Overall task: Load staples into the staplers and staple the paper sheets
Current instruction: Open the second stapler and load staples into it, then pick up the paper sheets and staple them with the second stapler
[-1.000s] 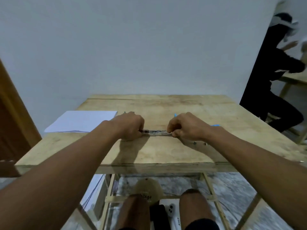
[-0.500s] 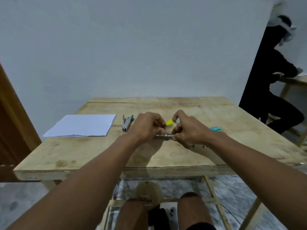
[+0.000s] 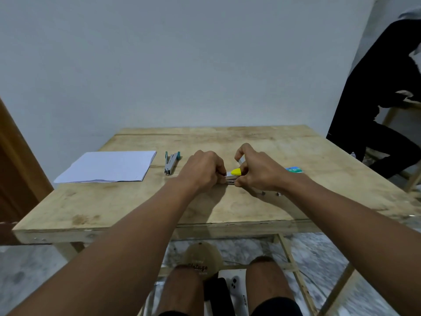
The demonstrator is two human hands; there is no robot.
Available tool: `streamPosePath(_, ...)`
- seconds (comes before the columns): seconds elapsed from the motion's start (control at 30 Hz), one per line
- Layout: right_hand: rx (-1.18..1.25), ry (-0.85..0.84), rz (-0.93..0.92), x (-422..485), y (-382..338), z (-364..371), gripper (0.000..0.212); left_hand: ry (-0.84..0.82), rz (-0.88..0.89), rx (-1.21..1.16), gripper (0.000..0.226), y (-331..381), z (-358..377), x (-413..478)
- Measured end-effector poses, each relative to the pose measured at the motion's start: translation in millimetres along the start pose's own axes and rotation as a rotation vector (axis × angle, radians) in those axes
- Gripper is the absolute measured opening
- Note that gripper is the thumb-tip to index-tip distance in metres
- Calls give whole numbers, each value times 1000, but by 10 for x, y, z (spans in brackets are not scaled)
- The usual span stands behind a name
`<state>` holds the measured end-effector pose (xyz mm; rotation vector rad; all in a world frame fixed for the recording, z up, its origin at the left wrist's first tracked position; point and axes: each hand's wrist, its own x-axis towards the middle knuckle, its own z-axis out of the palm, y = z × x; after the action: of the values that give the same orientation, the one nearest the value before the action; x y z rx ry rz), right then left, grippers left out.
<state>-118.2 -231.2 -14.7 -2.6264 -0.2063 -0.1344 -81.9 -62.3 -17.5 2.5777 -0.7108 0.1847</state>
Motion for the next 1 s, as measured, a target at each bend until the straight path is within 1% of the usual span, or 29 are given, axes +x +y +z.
streamPosePath(0.27,0,-2,18,-19,-19,8,55,11,-4,92,18,40,38,5)
streamPosePath(0.5,24,-8,32,0,-28,7,56,-23,-6,120,16,54,37,6)
streamPosePath(0.57,20,-13,34,8,-29,13,55,-50,-14,117,23,58,14,6)
streamPosePath(0.63,47,1,40,10,-45,14,53,-59,-24,86,40,53,-24,12)
streamPosePath(0.67,71,20,47,5,-61,8,52,-48,-35,60,44,63,-57,-7)
streamPosePath(0.73,135,74,67,11,-119,-3,50,31,-76,-54,37,69,-125,-43)
streamPosePath(0.77,182,95,73,18,-153,-2,49,80,-119,-170,34,63,-153,-53)
streamPosePath(0.8,242,100,66,36,-200,2,48,127,-179,-313,36,58,-197,-65)
streamPosePath(0.87,359,75,37,68,-304,19,45,206,-296,-565,47,36,-261,-91)
streamPosePath(0.93,372,68,-1,104,-412,36,41,244,-350,-699,48,-1,-323,-107)
streamPosePath(1.0,345,99,-27,152,-502,42,32,269,-372,-817,36,-54,-405,-126)
